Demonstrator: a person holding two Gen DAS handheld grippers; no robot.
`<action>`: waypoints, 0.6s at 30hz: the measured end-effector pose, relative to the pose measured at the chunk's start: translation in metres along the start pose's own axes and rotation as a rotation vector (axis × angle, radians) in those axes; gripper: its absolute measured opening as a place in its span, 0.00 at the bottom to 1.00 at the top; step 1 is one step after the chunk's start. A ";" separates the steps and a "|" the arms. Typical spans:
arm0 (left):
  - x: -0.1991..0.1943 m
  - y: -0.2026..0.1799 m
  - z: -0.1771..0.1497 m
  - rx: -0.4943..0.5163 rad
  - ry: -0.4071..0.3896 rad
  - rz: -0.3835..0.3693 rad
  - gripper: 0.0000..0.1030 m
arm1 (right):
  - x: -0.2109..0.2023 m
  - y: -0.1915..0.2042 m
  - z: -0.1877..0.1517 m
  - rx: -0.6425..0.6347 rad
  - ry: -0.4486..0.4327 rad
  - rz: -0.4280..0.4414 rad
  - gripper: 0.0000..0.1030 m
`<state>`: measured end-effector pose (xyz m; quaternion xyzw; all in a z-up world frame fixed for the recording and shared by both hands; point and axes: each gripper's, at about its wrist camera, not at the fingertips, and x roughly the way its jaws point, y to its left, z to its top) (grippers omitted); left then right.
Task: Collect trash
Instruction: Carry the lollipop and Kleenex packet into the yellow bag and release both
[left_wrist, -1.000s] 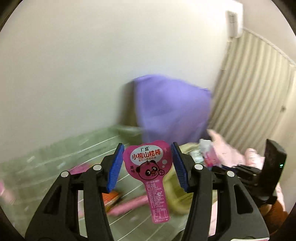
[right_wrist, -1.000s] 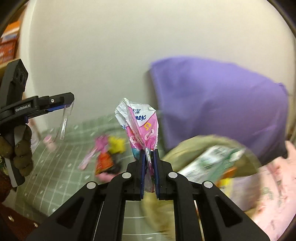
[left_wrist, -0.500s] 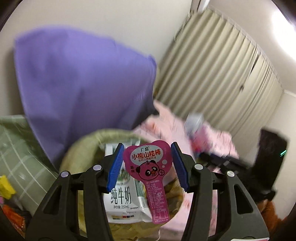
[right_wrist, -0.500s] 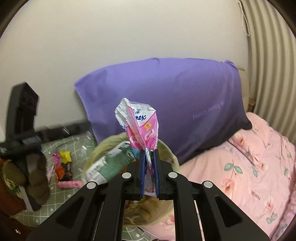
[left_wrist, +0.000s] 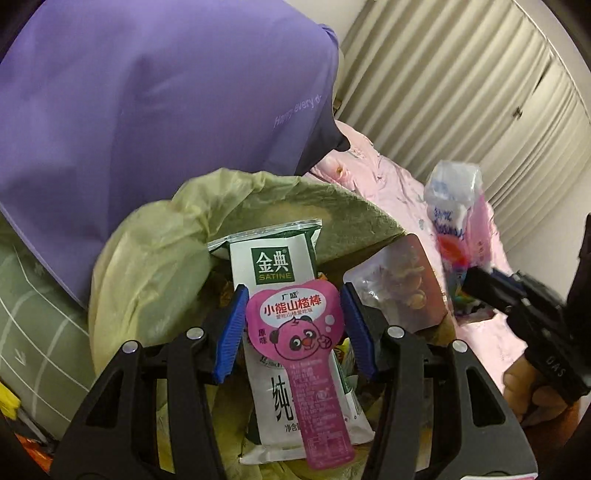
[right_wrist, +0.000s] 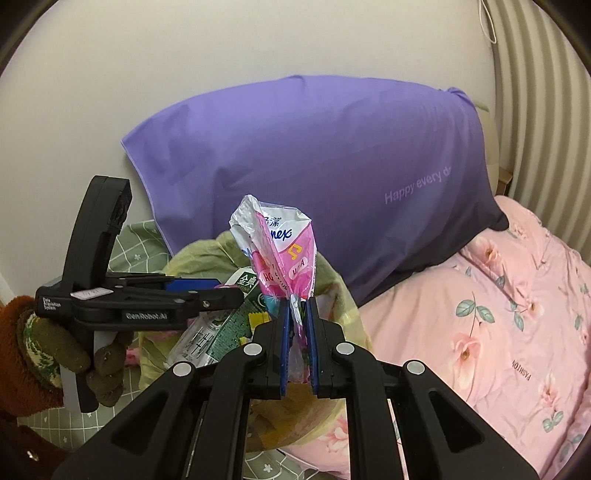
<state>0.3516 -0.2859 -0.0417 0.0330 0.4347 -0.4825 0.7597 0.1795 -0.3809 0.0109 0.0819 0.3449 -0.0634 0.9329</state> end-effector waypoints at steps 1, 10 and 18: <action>-0.001 -0.001 0.002 -0.004 -0.002 -0.010 0.47 | 0.002 0.000 -0.001 0.001 0.005 0.000 0.10; -0.042 0.007 0.001 -0.036 -0.067 -0.017 0.65 | 0.015 0.009 0.000 0.002 0.025 0.031 0.11; -0.094 0.012 -0.004 -0.060 -0.178 0.043 0.73 | 0.023 0.026 -0.001 -0.025 0.041 0.046 0.35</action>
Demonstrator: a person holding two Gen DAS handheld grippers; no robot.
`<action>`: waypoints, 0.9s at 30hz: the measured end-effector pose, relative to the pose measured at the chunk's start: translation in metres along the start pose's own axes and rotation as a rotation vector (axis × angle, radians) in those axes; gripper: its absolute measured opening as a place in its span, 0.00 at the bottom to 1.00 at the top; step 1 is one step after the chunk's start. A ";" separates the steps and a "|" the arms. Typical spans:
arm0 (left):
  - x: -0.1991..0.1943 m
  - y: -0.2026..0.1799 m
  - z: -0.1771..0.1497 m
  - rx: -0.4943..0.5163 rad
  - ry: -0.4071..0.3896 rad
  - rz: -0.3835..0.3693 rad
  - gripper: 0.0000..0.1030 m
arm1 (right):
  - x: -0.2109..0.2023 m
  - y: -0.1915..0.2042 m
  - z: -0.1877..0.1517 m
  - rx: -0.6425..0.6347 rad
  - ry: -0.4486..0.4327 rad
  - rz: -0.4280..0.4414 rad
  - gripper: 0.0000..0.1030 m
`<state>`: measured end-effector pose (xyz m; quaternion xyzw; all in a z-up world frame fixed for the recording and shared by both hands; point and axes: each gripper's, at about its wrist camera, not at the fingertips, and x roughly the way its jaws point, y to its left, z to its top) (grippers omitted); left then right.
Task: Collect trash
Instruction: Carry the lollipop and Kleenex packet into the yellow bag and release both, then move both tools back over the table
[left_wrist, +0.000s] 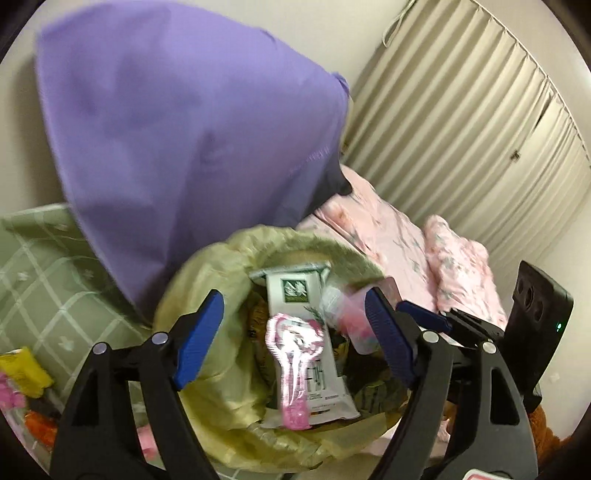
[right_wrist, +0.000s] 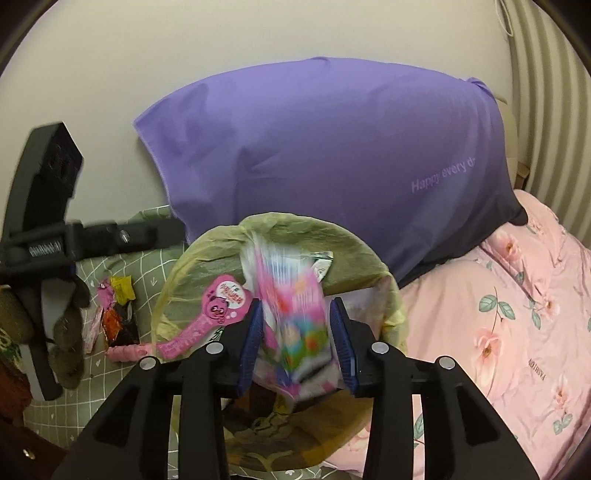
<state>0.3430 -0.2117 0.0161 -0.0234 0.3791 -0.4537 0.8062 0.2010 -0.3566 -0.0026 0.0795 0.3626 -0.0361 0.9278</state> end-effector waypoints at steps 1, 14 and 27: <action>-0.006 -0.001 -0.001 0.006 -0.017 0.030 0.73 | 0.000 0.002 0.000 -0.006 -0.001 -0.004 0.35; -0.089 0.025 -0.045 0.025 -0.119 0.272 0.73 | -0.011 0.050 0.011 -0.068 -0.068 0.087 0.36; -0.179 0.163 -0.146 -0.339 -0.157 0.562 0.73 | 0.015 0.137 0.013 -0.201 -0.014 0.331 0.58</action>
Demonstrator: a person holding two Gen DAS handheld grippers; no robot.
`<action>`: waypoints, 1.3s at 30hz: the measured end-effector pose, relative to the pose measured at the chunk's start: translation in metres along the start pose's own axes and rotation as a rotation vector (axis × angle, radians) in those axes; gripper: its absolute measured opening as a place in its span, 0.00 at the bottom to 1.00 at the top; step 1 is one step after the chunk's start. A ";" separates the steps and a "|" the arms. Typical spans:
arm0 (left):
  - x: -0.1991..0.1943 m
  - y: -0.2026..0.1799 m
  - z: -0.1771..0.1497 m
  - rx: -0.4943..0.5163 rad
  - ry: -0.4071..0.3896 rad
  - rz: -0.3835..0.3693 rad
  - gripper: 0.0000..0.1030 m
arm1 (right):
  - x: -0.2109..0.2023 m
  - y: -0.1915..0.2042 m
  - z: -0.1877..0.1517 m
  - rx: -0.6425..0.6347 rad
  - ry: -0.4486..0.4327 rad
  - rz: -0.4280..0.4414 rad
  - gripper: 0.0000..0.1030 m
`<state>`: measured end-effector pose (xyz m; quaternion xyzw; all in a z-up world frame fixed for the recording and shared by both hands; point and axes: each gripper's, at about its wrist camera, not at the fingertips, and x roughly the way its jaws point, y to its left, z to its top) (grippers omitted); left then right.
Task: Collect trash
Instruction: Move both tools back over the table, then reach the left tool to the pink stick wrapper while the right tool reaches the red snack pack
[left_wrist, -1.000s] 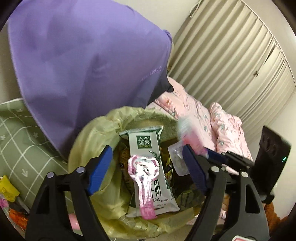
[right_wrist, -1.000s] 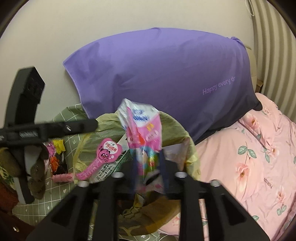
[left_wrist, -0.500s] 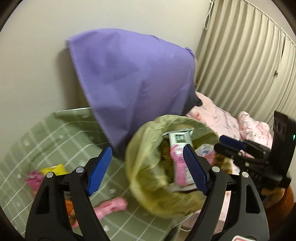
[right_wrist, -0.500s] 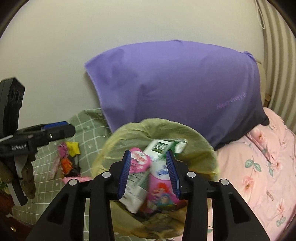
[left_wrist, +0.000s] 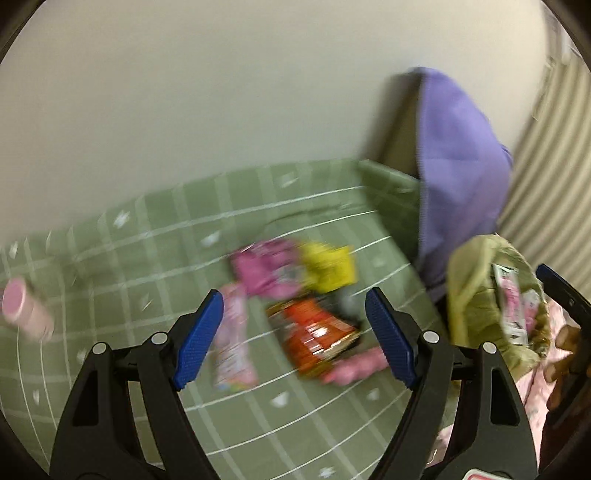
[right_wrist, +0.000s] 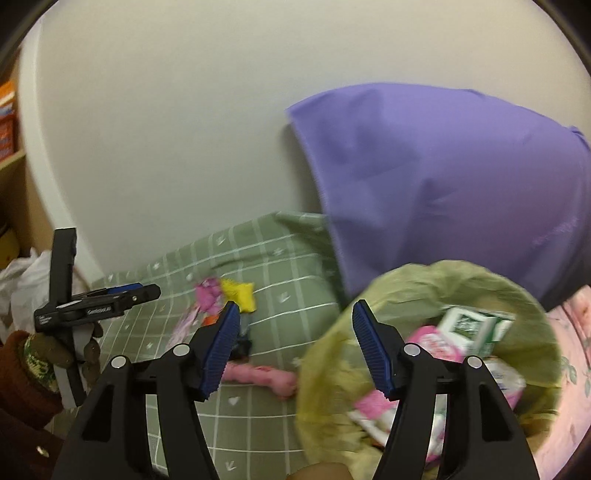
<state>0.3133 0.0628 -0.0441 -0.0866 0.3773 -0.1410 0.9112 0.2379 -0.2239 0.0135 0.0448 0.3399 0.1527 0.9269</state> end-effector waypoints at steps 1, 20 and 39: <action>0.001 0.010 -0.006 -0.017 0.009 0.013 0.73 | 0.005 0.005 0.000 -0.010 0.015 0.013 0.58; 0.003 0.041 -0.046 -0.093 0.081 0.021 0.73 | 0.084 0.068 -0.023 -0.138 0.194 0.060 0.58; -0.008 0.079 -0.081 -0.183 0.110 0.128 0.73 | 0.218 0.089 -0.048 -0.116 0.366 0.111 0.40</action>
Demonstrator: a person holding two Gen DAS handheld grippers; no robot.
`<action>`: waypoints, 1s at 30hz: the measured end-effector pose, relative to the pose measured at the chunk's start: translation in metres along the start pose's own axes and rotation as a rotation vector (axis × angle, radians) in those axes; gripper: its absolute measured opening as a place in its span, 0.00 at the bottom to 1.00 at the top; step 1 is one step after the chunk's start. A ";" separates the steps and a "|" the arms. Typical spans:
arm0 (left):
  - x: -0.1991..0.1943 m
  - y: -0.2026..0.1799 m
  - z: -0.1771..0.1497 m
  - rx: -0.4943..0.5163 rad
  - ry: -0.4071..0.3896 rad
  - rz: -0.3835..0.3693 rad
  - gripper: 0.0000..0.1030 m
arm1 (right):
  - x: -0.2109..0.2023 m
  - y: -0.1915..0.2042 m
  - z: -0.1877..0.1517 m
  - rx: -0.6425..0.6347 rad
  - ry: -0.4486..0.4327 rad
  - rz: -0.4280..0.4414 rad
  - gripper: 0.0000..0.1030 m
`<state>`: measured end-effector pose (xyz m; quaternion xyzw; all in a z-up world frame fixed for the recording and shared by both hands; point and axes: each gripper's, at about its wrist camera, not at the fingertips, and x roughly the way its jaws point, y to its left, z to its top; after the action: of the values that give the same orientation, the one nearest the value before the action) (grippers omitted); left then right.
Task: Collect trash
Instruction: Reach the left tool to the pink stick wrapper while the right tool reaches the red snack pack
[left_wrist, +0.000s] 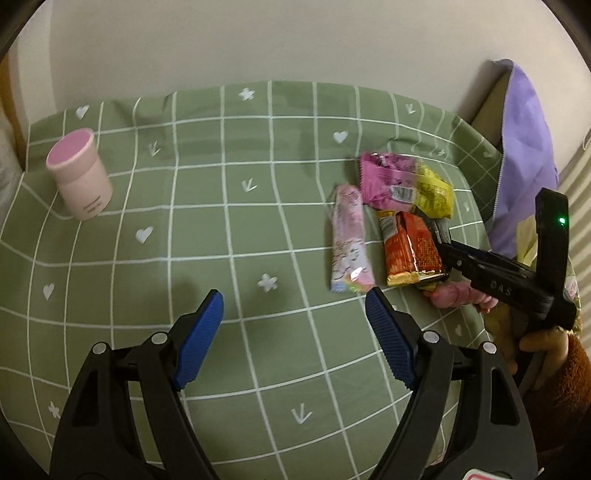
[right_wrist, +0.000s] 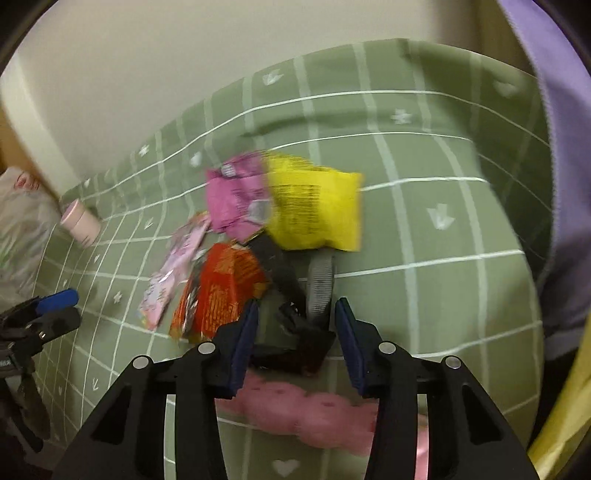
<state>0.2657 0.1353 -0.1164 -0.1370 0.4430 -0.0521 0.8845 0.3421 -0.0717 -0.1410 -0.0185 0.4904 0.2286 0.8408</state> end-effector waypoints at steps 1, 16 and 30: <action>0.000 0.002 0.000 -0.008 0.002 0.002 0.73 | 0.002 0.005 0.000 -0.015 0.006 0.007 0.40; 0.056 -0.028 0.046 0.072 0.073 -0.099 0.63 | -0.013 0.001 -0.005 -0.011 -0.005 0.017 0.37; 0.060 -0.032 0.042 0.172 0.100 0.098 0.29 | -0.035 -0.018 -0.020 0.013 -0.019 0.025 0.37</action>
<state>0.3363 0.0998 -0.1293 -0.0361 0.4867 -0.0532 0.8712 0.3188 -0.1056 -0.1260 -0.0048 0.4841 0.2364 0.8425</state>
